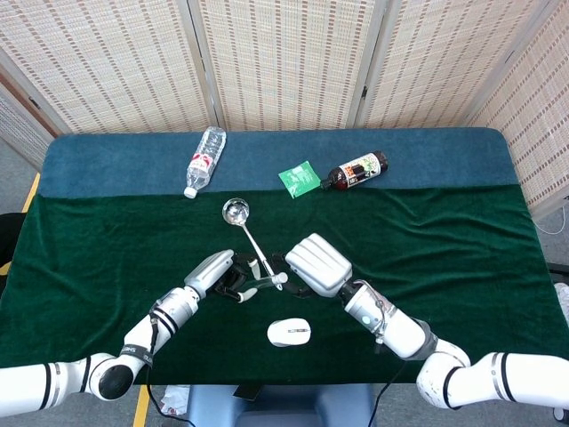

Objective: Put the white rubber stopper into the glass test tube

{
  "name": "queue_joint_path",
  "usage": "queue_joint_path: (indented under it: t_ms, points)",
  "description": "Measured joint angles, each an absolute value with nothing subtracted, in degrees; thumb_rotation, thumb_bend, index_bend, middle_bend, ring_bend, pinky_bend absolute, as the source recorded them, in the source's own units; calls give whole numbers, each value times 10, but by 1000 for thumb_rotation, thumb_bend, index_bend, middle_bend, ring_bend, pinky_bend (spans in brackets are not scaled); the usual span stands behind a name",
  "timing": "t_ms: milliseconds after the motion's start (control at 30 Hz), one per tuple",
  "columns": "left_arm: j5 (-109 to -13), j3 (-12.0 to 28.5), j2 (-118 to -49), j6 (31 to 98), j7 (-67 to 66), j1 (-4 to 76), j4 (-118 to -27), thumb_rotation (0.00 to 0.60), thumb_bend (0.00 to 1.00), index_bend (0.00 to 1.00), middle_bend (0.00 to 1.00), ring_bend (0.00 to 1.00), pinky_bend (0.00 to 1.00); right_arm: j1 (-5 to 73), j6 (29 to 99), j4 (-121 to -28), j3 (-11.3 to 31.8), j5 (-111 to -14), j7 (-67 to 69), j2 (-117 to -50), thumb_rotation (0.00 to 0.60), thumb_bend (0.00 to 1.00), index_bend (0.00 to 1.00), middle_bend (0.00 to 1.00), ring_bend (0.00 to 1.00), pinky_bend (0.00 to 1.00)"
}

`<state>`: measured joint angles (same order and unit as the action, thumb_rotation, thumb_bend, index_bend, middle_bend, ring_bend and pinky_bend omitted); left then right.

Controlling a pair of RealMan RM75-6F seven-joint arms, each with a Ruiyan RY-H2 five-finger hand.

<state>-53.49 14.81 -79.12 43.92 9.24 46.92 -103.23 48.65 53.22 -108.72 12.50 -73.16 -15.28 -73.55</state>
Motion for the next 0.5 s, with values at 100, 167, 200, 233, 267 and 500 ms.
queue_joint_path:
  t_ms: [100, 167, 200, 233, 267, 500]
  points:
    - [-536, 147, -791, 438, 93, 469, -1031, 600, 520, 675, 884, 844, 850, 488, 533, -1083, 124, -729, -154, -739, 589, 541, 673, 1000, 1000, 1000]
    - [-536, 147, -791, 438, 94, 469, -1031, 600, 521, 676, 884, 844, 850, 489, 532, -1082, 123, -728, -155, -740, 589, 541, 673, 1000, 1000, 1000]
    - [-536, 146, -791, 438, 94, 469, -1031, 600, 521, 676, 884, 844, 850, 489, 532, -1082, 123, -728, -155, -740, 589, 541, 673, 1000, 1000, 1000]
    - [-536, 146, -792, 438, 94, 469, -1030, 600, 521, 676, 884, 844, 850, 490, 532, -1081, 123, -727, -155, -741, 590, 541, 672, 1000, 1000, 1000]
    - [-536, 146, -792, 438, 95, 470, -1029, 600, 521, 677, 884, 844, 850, 490, 532, -1080, 123, -727, -156, -742, 588, 541, 663, 1000, 1000, 1000]
    - [-536, 143, -792, 438, 92, 470, -1025, 600, 521, 677, 884, 844, 850, 490, 534, -1071, 120, -731, -149, -744, 589, 541, 418, 1000, 1000, 1000]
